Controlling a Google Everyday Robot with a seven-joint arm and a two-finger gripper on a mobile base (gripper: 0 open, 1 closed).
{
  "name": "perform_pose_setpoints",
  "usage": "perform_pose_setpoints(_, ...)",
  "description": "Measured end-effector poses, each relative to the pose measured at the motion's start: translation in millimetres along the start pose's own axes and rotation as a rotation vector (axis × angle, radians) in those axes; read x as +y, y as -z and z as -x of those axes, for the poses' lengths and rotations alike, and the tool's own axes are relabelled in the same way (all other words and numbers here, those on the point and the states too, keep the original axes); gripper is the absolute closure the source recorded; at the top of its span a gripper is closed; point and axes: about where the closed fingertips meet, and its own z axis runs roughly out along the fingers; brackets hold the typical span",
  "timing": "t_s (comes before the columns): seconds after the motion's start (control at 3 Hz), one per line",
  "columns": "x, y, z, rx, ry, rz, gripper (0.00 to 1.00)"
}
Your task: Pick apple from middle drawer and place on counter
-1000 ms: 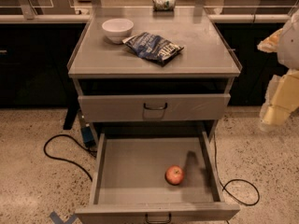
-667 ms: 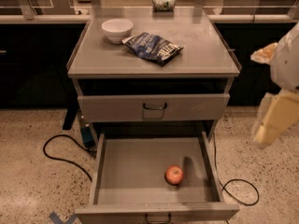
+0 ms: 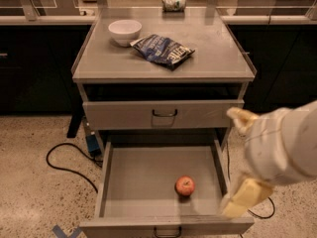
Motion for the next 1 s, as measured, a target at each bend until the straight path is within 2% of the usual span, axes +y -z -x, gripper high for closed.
perform_pose_setpoints(0.33, 38, -92, -20, -0.042, -0.051, 0.087, 0.00)
perform_pose_setpoints(0.67, 59, -128, -42, -0.041, -0.093, 0.109, 0.00)
perform_pose_setpoints(1.0, 50, -136, -46, -0.028, -0.099, 0.093, 0.00)
